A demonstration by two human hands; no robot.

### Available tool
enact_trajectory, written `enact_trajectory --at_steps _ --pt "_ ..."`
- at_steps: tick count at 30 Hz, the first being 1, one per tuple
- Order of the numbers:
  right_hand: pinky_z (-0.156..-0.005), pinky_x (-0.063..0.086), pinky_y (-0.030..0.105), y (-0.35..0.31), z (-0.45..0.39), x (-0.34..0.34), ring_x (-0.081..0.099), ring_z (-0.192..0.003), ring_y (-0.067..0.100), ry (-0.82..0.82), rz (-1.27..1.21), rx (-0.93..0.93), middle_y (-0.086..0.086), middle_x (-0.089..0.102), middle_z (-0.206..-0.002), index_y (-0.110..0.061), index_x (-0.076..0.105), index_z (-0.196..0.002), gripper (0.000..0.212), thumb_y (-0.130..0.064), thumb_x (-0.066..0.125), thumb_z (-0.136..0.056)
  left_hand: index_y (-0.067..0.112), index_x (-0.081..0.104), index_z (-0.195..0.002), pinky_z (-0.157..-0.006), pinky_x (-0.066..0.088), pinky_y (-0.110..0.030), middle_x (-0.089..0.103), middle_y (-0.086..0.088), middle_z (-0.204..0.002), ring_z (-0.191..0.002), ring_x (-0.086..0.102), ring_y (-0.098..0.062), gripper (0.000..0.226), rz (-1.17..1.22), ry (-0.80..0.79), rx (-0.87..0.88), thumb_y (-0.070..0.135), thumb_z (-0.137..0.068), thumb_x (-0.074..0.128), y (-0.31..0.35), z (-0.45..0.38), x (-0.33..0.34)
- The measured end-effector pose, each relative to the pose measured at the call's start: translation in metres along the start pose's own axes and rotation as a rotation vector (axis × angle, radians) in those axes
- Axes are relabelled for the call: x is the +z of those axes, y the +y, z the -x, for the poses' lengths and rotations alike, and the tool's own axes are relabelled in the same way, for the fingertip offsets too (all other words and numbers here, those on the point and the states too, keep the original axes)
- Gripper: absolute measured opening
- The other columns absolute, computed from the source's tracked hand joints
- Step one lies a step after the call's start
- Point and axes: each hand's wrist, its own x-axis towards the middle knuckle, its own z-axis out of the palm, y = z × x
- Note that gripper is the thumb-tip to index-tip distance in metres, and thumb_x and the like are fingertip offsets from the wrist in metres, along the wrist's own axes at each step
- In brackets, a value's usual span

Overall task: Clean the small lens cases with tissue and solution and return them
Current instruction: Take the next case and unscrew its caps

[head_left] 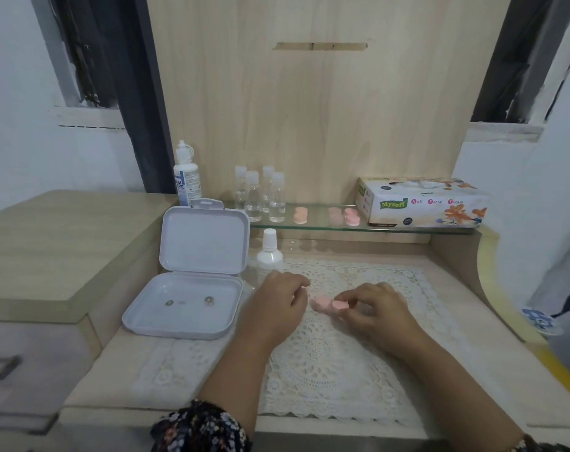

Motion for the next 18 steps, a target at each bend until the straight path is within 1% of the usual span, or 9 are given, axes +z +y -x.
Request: enact_trajectory --at_steps 1,2,4,6,9,11,13,16,18 --pt "-0.086 0.029 0.033 0.004 0.001 0.002 0.043 -0.094 0.007 -0.017 0.029 -0.015 -0.022 0.061 -0.095 -0.048 0.067 -0.098 0.012 -0.047 0.064 -0.086 0.032 0.061 -0.119 -0.09 0.044 -0.031 0.06 0.011 -0.109 -0.105 0.047 -0.006 0.03 0.001 -0.079 0.032 0.031 -0.095 0.043 0.0 -0.001 0.001" --pt "-0.086 0.03 0.034 0.006 0.001 0.003 0.043 -0.096 0.008 -0.03 0.041 -0.023 -0.021 0.061 -0.097 -0.047 0.068 -0.101 0.015 -0.05 0.062 -0.087 0.028 0.058 -0.128 -0.096 0.04 -0.029 0.059 0.01 -0.115 -0.11 0.042 -0.006 0.033 -0.005 -0.139 0.069 0.028 -0.097 0.044 0.001 -0.002 0.002" --pt "-0.089 0.031 0.035 0.008 -0.001 0.005 0.043 -0.098 0.009 -0.044 0.042 -0.019 -0.02 0.06 -0.099 -0.047 0.067 -0.106 0.021 -0.053 0.059 -0.088 0.026 0.053 -0.135 -0.101 0.033 -0.027 0.057 0.009 -0.119 -0.111 0.038 -0.008 0.036 -0.019 -0.206 0.115 0.026 -0.099 0.046 0.002 -0.003 0.003" --pt "-0.09 0.031 0.034 0.009 -0.002 0.006 0.042 -0.1 0.008 -0.05 0.045 -0.019 -0.02 0.057 -0.099 -0.047 0.065 -0.111 0.025 -0.053 0.056 -0.089 0.028 0.054 -0.134 -0.097 0.034 -0.026 0.057 0.009 -0.113 -0.105 0.038 -0.007 0.036 -0.041 -0.228 0.147 0.03 -0.099 0.048 0.001 -0.004 0.004" --pt "-0.09 0.028 0.032 0.01 -0.002 0.008 0.041 -0.103 0.006 -0.051 0.057 -0.011 -0.022 0.054 -0.1 -0.046 0.062 -0.118 0.033 -0.058 0.054 -0.089 0.028 0.062 -0.126 -0.091 0.036 -0.027 0.055 0.008 -0.103 -0.098 0.037 -0.008 0.033 -0.074 -0.25 0.161 0.036 -0.095 0.053 0.004 -0.006 0.006" --pt "-0.09 0.028 0.031 0.009 -0.003 0.007 0.041 -0.103 0.006 -0.05 0.069 -0.006 -0.021 0.053 -0.101 -0.045 0.062 -0.12 0.035 -0.059 0.053 -0.089 0.026 0.064 -0.123 -0.094 0.036 -0.03 0.056 0.005 -0.104 -0.1 0.038 -0.011 0.032 -0.08 -0.272 0.135 0.034 -0.093 0.057 0.008 -0.012 0.005" --pt "-0.09 0.028 0.031 0.008 -0.003 0.008 0.041 -0.104 0.006 -0.051 0.08 -0.003 -0.02 0.054 -0.102 -0.043 0.062 -0.12 0.034 -0.056 0.054 -0.09 0.023 0.065 -0.121 -0.096 0.035 -0.033 0.057 0.003 -0.108 -0.104 0.039 -0.014 0.03 -0.142 -0.329 0.133 0.031 -0.094 0.057 0.015 -0.019 0.002" --pt "-0.09 0.027 0.029 0.009 -0.004 0.009 0.04 -0.104 0.006 -0.04 0.086 -0.001 -0.019 0.054 -0.103 -0.042 0.062 -0.121 0.032 -0.052 0.055 -0.091 0.012 0.068 -0.112 -0.094 0.038 -0.036 0.056 -0.002 -0.11 -0.106 0.042 -0.017 0.025 -0.214 -0.4 0.145 0.025 -0.095 0.055 0.025 -0.025 -0.001" --pt "-0.089 0.026 0.029 0.01 -0.004 0.009 0.04 -0.104 0.006 -0.036 0.089 0.003 -0.02 0.053 -0.103 -0.042 0.062 -0.121 0.031 -0.05 0.055 -0.092 0.009 0.065 -0.113 -0.094 0.039 -0.037 0.053 -0.004 -0.111 -0.107 0.043 -0.019 0.026 -0.209 -0.425 0.125 0.023 -0.097 0.052 0.028 -0.024 0.0"
